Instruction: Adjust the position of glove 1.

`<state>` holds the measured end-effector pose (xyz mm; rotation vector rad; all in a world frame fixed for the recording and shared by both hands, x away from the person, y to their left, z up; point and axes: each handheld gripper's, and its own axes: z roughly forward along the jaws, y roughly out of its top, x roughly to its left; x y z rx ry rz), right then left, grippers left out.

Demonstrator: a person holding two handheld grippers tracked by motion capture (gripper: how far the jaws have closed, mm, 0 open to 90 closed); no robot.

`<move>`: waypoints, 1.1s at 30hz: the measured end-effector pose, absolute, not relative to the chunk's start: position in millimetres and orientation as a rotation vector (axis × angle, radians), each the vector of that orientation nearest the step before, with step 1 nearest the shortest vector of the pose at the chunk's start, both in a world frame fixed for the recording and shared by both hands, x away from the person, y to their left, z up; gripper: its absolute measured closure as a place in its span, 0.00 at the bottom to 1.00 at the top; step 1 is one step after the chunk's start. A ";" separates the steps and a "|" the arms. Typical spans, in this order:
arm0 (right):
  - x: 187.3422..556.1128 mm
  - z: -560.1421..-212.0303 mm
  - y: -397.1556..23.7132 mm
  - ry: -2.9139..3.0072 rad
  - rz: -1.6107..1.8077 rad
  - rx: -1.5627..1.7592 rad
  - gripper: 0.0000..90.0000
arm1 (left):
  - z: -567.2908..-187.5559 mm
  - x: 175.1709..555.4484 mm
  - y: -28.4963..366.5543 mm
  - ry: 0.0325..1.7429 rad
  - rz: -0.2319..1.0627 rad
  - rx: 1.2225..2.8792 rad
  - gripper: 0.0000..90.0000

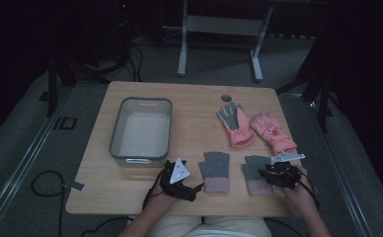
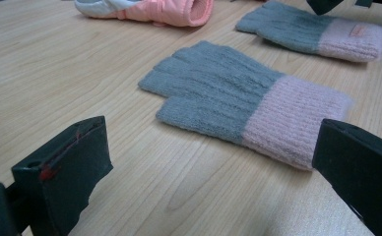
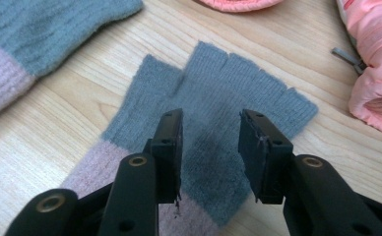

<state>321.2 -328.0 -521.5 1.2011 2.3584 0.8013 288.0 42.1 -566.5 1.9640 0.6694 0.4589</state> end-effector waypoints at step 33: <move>315.5 -523.1 -316.7 2.278 0.787 1.393 0.95 | -566.7 288.1 42.0 0.674 0.463 1.962 0.01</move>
